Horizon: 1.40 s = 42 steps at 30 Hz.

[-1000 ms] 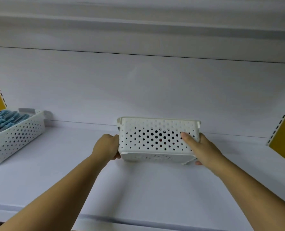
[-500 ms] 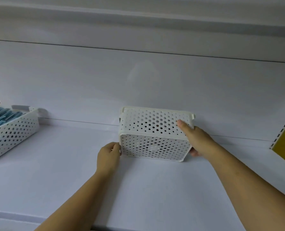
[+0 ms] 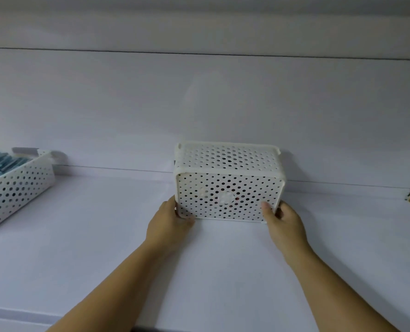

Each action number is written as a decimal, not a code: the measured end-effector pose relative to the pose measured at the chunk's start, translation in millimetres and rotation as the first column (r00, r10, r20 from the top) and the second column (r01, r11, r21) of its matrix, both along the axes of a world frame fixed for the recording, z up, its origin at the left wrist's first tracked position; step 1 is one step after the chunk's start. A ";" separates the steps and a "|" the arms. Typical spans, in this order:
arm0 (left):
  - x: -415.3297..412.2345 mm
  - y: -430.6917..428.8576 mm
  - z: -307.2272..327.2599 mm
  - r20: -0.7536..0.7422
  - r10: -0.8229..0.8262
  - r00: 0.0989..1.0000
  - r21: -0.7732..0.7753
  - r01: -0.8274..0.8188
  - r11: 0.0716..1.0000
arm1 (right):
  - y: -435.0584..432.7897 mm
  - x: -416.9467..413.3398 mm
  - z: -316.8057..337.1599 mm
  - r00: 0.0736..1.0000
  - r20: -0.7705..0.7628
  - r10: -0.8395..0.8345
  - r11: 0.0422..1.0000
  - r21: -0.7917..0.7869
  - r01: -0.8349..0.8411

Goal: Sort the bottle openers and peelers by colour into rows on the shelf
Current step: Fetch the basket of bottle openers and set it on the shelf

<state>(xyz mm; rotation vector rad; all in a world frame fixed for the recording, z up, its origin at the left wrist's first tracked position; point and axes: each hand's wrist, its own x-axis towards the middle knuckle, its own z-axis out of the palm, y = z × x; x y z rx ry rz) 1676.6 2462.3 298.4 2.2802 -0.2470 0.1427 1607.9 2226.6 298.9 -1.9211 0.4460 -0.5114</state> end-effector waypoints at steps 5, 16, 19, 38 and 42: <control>-4.1 1.3 -2.1 0.058 -0.031 0.998 -0.008 0.031 0.999 | -8.7 -3.2 1.8 0.987 0.124 -0.102 0.955 0.289 0.062; -19.0 -2.4 3.4 0.260 -0.044 0.965 -0.017 0.050 0.999 | -24.3 -19.4 8.4 0.920 0.241 -0.310 0.924 0.304 0.232; -21.6 -5.4 4.2 0.279 -0.037 0.960 -0.109 0.070 0.992 | -19.5 -19.9 11.5 0.921 0.288 -0.262 0.937 0.305 0.171; -18.0 -23.8 0.4 0.266 -0.338 0.903 0.279 0.264 0.923 | -34.4 -7.6 22.2 0.937 0.140 -0.320 0.843 0.494 0.214; -29.6 -55.3 10.7 0.244 -0.288 0.926 0.376 0.183 0.908 | -63.0 -16.7 25.2 0.948 0.079 -0.309 0.869 0.429 0.247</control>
